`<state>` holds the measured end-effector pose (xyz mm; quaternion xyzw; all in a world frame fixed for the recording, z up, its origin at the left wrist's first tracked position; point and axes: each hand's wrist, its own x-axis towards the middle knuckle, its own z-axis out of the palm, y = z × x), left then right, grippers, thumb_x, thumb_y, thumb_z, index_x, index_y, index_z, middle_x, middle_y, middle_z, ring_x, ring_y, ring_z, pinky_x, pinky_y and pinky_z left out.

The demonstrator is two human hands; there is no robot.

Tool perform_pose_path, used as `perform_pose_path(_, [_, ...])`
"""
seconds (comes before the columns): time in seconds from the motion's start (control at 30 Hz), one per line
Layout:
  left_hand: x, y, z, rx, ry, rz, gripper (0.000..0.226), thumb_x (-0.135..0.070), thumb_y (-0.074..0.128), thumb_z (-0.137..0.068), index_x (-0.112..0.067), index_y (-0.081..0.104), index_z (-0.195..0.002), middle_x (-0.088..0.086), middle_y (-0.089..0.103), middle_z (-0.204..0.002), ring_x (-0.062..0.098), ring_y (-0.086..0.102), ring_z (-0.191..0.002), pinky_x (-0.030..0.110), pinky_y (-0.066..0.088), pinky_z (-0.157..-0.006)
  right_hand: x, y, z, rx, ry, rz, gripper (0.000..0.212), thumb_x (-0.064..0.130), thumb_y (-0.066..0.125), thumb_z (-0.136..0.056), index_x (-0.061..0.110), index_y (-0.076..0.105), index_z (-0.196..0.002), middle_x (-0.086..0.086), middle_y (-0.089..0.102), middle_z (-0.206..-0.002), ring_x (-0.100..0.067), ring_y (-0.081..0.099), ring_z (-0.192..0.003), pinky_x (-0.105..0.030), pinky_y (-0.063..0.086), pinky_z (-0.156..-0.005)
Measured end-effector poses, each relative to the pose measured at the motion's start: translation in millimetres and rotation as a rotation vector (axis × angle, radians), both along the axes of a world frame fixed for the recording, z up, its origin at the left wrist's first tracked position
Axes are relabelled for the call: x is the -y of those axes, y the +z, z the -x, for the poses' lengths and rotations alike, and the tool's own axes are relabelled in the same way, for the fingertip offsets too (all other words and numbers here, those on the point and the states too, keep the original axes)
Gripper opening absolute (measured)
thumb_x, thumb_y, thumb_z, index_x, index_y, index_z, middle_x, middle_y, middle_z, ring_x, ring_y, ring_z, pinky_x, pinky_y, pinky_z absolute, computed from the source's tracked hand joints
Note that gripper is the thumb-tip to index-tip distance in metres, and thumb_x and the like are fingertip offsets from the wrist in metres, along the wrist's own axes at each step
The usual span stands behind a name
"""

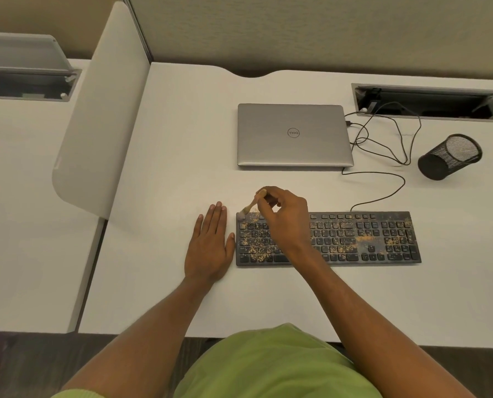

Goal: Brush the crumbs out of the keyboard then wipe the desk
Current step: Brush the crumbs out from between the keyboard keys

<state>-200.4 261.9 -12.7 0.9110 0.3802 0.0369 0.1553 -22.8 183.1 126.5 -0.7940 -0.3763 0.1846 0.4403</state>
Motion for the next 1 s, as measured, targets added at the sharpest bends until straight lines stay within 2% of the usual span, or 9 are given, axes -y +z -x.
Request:
perform_pose_path(0.13, [-0.6, -1.3, -0.4, -0.003, -0.001, -0.005, 0.07, -0.045, 0.023, -0.111, -0.013, 0.008, -0.172, 0.002, 0.003, -0.18, 0.013, -0.003, -0.166, 0.043, 0.008, -0.136, 1.1, 2.0, 0.1, 0.037, 0.01, 0.051, 0.017, 0.028, 0.063, -0.102, 0.02, 0.077, -0.096, 0.015, 0.07, -0.079, -0.01, 0.066, -0.078, -0.045, 0.058, -0.073])
perform_pose_path(0.27, [-0.6, 0.0, -0.3, -0.003, -0.001, -0.002, 0.07, -0.046, 0.021, -0.111, -0.014, 0.007, -0.172, 0.002, 0.003, -0.18, 0.014, -0.003, -0.166, 0.042, 0.007, -0.136, 3.3, 5.3, -2.0, 0.047, -0.08, 0.022, 0.016, 0.027, 0.063, -0.103, 0.022, 0.074, -0.093, 0.029, 0.061, -0.073, -0.008, 0.065, -0.079, -0.044, 0.058, -0.072])
perform_pose_path(0.4, [-0.7, 0.1, 0.0, 0.014, 0.001, -0.004, 0.07, -0.045, 0.023, -0.111, -0.014, 0.008, -0.172, 0.002, 0.005, -0.18, 0.013, -0.002, -0.166, 0.042, 0.007, -0.136, 2.3, 1.7, -3.6, -0.008, -0.053, 0.019, 0.015, 0.029, 0.064, -0.102, 0.023, 0.076, -0.096, 0.014, 0.071, -0.081, -0.009, 0.066, -0.079, -0.044, 0.059, -0.073])
perform_pose_path(0.5, [-0.5, -0.8, 0.6, 0.026, 0.0, -0.01, 0.07, -0.043, 0.027, -0.111, -0.013, 0.009, -0.172, 0.002, 0.005, -0.18, 0.013, -0.003, -0.166, 0.042, 0.007, -0.135, 2.2, -0.4, -8.1, 0.02, -0.072, 0.054, 0.014, 0.029, 0.064, -0.102, 0.024, 0.075, -0.095, 0.013, 0.07, -0.081, -0.009, 0.066, -0.079, -0.044, 0.059, -0.074])
perform_pose_path(0.67, [0.3, -0.5, 0.4, 0.029, 0.008, -0.015, 0.07, -0.042, 0.03, -0.111, -0.013, 0.01, -0.172, 0.001, 0.005, -0.18, 0.012, -0.004, -0.166, 0.041, 0.005, -0.135, 3.7, 6.8, -12.2, 0.032, -0.124, -0.004, 0.014, 0.026, 0.063, -0.102, 0.026, 0.074, -0.093, 0.032, 0.065, -0.074, -0.008, 0.064, -0.079, -0.042, 0.057, -0.073])
perform_pose_path(0.73, [0.1, -0.4, 0.2, 0.023, 0.009, -0.011, 0.07, -0.043, 0.029, -0.112, -0.014, 0.009, -0.172, 0.001, 0.004, -0.18, 0.012, -0.004, -0.166, 0.041, 0.005, -0.135, 2.9, 7.8, -12.5, 0.068, -0.093, -0.018, 0.013, 0.026, 0.064, -0.103, 0.024, 0.075, -0.098, 0.03, 0.061, -0.073, -0.011, 0.063, -0.082, -0.042, 0.056, -0.073])
perform_pose_path(0.83, [0.1, 0.2, -0.4, 0.012, 0.006, -0.01, 0.07, -0.044, 0.026, -0.111, -0.014, 0.008, -0.172, 0.001, 0.004, -0.18, 0.013, -0.003, -0.166, 0.042, 0.006, -0.136, 3.2, 3.1, -12.9, 0.115, 0.008, -0.022, 0.011, 0.022, 0.068, -0.101, 0.021, 0.077, -0.106, 0.027, 0.06, -0.085, -0.017, 0.064, -0.089, -0.042, 0.054, -0.076])
perform_pose_path(0.93, [0.2, 0.4, -0.6, 0.017, 0.006, -0.011, 0.07, -0.044, 0.024, -0.111, -0.014, 0.009, -0.172, 0.002, 0.006, -0.18, 0.014, -0.001, -0.166, 0.043, 0.008, -0.136, 4.9, -1.0, -13.1, 0.17, 0.134, 0.012, 0.014, 0.013, 0.069, -0.098, 0.019, 0.079, -0.107, 0.007, 0.073, -0.093, -0.011, 0.058, -0.089, -0.031, 0.048, -0.074])
perform_pose_path(1.0, [0.3, 0.8, -0.2, 0.027, 0.004, -0.011, 0.07, -0.044, 0.024, -0.111, -0.013, 0.011, -0.172, 0.003, 0.007, -0.18, 0.014, 0.0, -0.166, 0.043, 0.009, -0.135, 6.5, -0.2, -17.2, 0.194, 0.186, 0.066, 0.018, 0.01, 0.068, -0.098, 0.019, 0.079, -0.108, 0.004, 0.075, -0.095, -0.006, 0.052, -0.087, -0.022, 0.043, -0.071])
